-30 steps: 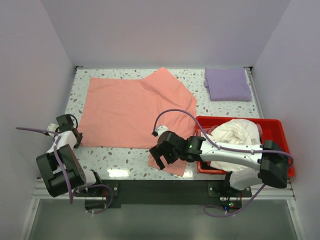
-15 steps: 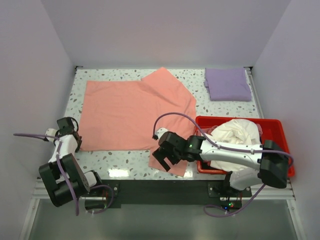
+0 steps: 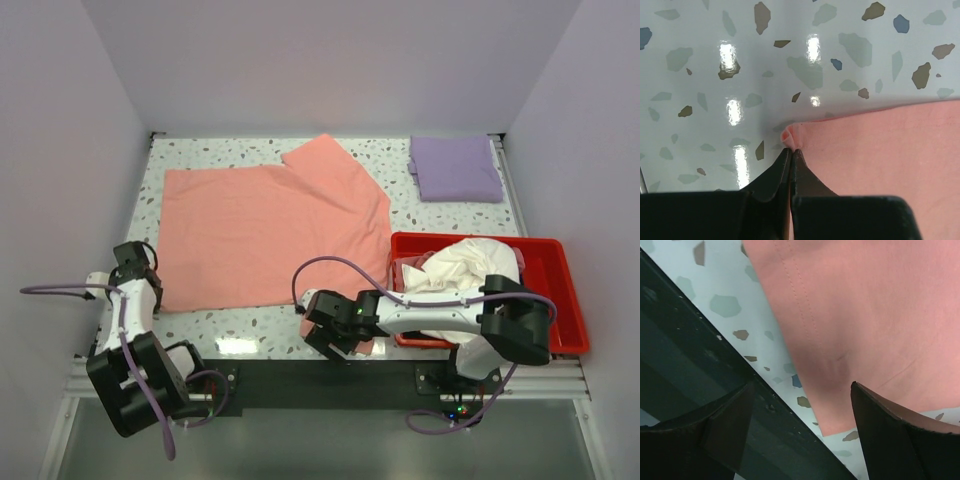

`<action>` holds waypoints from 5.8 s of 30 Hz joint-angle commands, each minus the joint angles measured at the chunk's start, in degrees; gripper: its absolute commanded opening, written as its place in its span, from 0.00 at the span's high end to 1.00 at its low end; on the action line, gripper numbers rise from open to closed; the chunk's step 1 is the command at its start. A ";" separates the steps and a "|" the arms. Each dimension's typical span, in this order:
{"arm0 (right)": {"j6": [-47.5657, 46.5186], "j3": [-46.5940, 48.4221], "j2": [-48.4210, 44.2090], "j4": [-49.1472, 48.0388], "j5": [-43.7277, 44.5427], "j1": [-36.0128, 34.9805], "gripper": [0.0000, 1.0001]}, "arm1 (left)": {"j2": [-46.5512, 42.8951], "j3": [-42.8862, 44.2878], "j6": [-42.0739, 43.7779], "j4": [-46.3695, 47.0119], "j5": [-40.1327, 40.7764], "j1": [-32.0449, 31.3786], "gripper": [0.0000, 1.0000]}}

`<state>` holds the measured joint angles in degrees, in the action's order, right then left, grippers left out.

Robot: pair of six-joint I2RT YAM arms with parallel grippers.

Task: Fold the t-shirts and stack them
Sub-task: Fold the tshirt

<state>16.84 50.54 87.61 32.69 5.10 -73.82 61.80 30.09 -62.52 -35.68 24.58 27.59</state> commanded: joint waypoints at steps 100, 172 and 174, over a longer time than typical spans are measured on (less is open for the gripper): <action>-18.77 58.70 31.91 13.99 -0.54 38.93 1.00 | 26.53 26.87 -4.63 2.98 -3.13 -4.39 0.91; 0.82 36.75 23.05 -5.09 1.83 37.17 0.01 | 20.71 20.96 19.10 17.66 -30.91 -18.45 0.00; 0.83 32.89 22.69 -5.52 1.58 37.17 0.01 | 25.27 22.20 19.45 16.88 -29.51 -18.54 0.00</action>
<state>19.00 87.96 112.29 26.41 1.26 -36.42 82.26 49.10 -44.64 -20.95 -6.00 9.34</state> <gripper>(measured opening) 0.987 0.997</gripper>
